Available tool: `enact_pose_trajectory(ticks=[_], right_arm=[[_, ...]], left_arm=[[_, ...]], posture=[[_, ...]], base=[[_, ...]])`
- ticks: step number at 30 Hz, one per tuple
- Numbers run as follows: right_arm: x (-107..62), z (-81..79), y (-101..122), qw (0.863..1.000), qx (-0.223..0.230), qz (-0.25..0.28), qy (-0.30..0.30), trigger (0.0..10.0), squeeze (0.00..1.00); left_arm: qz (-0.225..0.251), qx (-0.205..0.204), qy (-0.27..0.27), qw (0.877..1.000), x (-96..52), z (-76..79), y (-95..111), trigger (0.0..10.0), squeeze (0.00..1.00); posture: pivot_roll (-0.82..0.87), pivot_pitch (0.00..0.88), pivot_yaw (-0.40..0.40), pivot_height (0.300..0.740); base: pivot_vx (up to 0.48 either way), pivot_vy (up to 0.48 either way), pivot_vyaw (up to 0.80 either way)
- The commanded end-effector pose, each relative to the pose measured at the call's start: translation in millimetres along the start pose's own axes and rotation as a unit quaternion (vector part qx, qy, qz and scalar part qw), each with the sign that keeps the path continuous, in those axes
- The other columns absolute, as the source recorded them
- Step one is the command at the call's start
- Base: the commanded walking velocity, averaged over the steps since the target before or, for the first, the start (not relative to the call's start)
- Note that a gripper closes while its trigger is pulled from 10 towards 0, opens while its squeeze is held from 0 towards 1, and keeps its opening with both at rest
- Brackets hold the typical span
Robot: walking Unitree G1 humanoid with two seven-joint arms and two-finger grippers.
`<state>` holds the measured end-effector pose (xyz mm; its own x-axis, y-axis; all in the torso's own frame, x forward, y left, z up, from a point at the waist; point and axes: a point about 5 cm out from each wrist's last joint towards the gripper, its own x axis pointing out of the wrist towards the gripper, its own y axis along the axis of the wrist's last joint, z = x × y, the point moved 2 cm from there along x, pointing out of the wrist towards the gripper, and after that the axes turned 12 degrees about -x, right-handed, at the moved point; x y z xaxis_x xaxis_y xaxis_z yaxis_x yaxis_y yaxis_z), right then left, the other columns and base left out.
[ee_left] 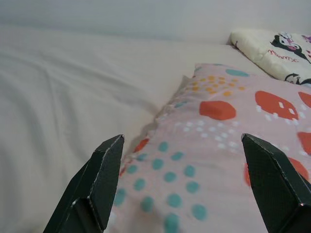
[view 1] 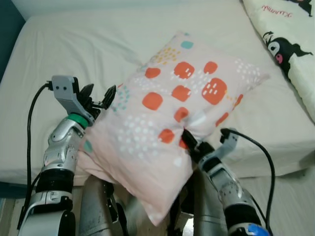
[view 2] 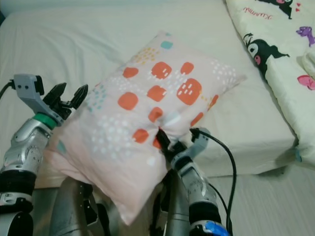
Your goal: Clean up the room
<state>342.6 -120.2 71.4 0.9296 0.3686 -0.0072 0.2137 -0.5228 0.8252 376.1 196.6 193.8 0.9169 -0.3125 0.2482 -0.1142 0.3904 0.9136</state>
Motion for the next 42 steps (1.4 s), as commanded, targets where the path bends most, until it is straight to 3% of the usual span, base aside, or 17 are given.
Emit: enact_pose_trajectory(ticks=[1, 2, 3, 16, 34, 36, 37, 39, 41, 42], right_arm=[[0.9, -5.9, -14.1, 1.000, 0.008, -0.021, 0.011, 10.0, 0.00], [2.5, -6.7, -14.2, 1.000, 0.007, -0.021, 0.011, 3.4, 0.00], [3.6, -5.6, -15.3, 1.000, 0.010, -0.022, 0.011, 0.0, 0.00], [2.6, 6.6, -19.2, 1.000, 0.002, -0.024, -0.003, 0.0, 0.00], [7.1, 8.4, -14.9, 1.000, -0.004, -0.018, -0.004, 0.0, 0.00], [7.9, 10.8, -14.7, 0.999, -0.020, -0.030, -0.015, 0.0, 0.00], [13.5, 3.1, -10.9, 0.997, -0.052, -0.058, 0.014, 0.0, 0.00], [13.5, 3.1, -10.9, 0.997, -0.052, -0.058, 0.014, 0.0, 0.00], [14.4, -12.7, 1.1, 0.991, -0.063, -0.080, 0.092, 0.0, 0.00], [14.4, -12.7, 1.1, 0.991, -0.063, -0.080, 0.092, 0.0, 0.00]], left_arm=[[-0.015, 0.005, 0.012, 1.000, -7.5, -6.9, -5.4, 10.0, 0.00], [-0.014, 0.006, 0.014, 1.000, -7.6, -7.4, -5.0, 10.0, 0.00], [-0.014, 0.006, 0.015, 1.000, -7.4, -7.6, -4.9, 10.0, 0.00], [-0.016, 0.002, 0.013, 1.000, -4.1, -4.0, -7.1, 10.0, 0.00], [-0.016, 0.002, 0.016, 1.000, -4.8, -5.3, -7.0, 10.0, 0.00], [-0.015, 0.002, 0.016, 1.000, -4.4, -4.9, -7.3, 10.0, 0.00], [-0.014, 0.002, 0.016, 1.000, -2.8, -4.2, -6.8, 10.0, 0.00], [-0.014, 0.002, 0.016, 1.000, -2.8, -4.2, -6.8, 10.0, 0.00], [-0.010, 0.003, 0.017, 1.000, -1.4, -4.3, -4.7, 10.0, 0.00], [-0.010, 0.003, 0.017, 1.000, -1.4, -4.3, -4.7, 10.0, 0.00]], posture=[[0.10, 0.263, 0.054, 0.552], [0.10, 0.262, 0.055, 0.552], [0.10, 0.261, 0.056, 0.552], [0.09, 0.259, 0.064, 0.552], [0.09, 0.256, 0.061, 0.552], [0.08, 0.251, 0.061, 0.552], [0.08, 0.243, 0.060, 0.552], [0.08, 0.243, 0.060, 0.552], [0.08, 0.239, 0.053, 0.552], [0.08, 0.239, 0.053, 0.552]], base=[[0.000, 0.000, 0.00], [0.000, 0.000, 0.00], [0.000, 0.000, 0.00], [0.000, 0.000, 0.00], [0.000, 0.000, 0.00], [0.000, 0.000, 0.00], [0.000, 0.000, 0.00], [0.000, 0.000, 0.00], [0.000, 0.000, 0.00], [0.000, 0.000, 0.00]])
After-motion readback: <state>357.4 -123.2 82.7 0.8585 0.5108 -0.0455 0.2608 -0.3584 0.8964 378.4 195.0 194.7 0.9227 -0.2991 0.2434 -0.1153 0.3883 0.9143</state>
